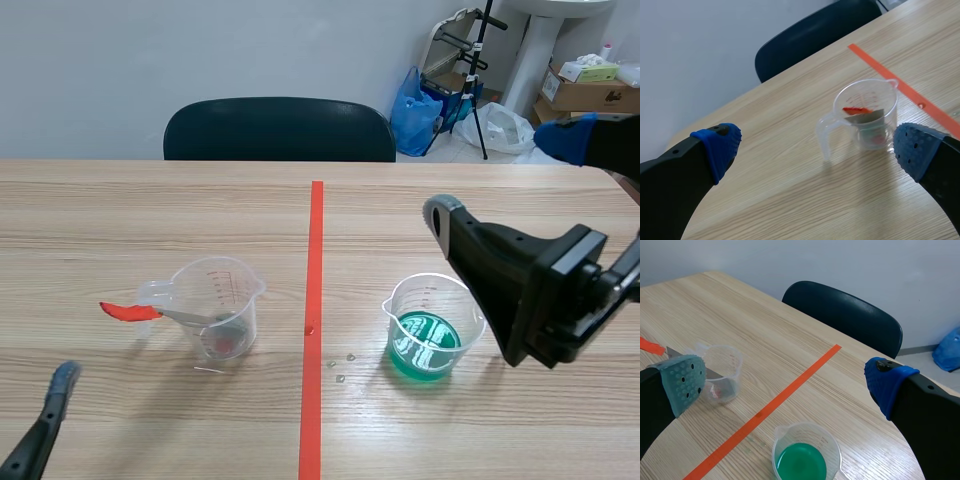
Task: Do the redox reaction experiment
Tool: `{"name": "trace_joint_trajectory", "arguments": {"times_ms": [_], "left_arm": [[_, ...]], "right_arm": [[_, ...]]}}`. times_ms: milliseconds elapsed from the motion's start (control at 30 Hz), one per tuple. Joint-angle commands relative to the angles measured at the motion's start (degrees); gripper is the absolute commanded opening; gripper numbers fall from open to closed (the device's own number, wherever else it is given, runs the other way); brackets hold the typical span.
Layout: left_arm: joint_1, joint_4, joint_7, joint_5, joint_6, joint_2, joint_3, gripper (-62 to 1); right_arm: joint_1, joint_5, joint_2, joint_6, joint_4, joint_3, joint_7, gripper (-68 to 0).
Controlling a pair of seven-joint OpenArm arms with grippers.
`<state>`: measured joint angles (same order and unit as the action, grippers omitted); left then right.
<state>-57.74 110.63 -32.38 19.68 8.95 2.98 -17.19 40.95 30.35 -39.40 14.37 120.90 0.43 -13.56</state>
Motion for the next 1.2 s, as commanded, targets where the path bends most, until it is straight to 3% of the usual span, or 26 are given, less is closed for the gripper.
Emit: {"name": "trace_joint_trajectory", "arguments": {"times_ms": [0, 167, 500, 1167], "left_arm": [[-0.17, 1.11, -0.74, 1.42, -0.24, -0.35, 0.79, 1.4], [-0.20, 1.09, -0.72, 5.22, -0.22, -0.48, 1.86, 1.4], [-0.52, 1.09, 0.55, 5.20, 0.20, -2.91, 1.90, 1.4], [-0.50, 1.09, 2.62, 5.03, 0.20, -2.89, 1.92, 1.4]], "right_arm": [[-0.63, 0.35, -0.11, 0.13, 0.66, 0.26, -0.68, 0.4], [-0.63, 0.35, -0.11, 0.44, 0.66, 0.17, 0.81, 0.4], [0.81, 0.33, -0.11, 0.44, 0.66, -0.68, 1.66, 0.4], [1.25, -0.17, -0.11, 0.59, 0.66, -0.83, 1.92, 0.4]]}}
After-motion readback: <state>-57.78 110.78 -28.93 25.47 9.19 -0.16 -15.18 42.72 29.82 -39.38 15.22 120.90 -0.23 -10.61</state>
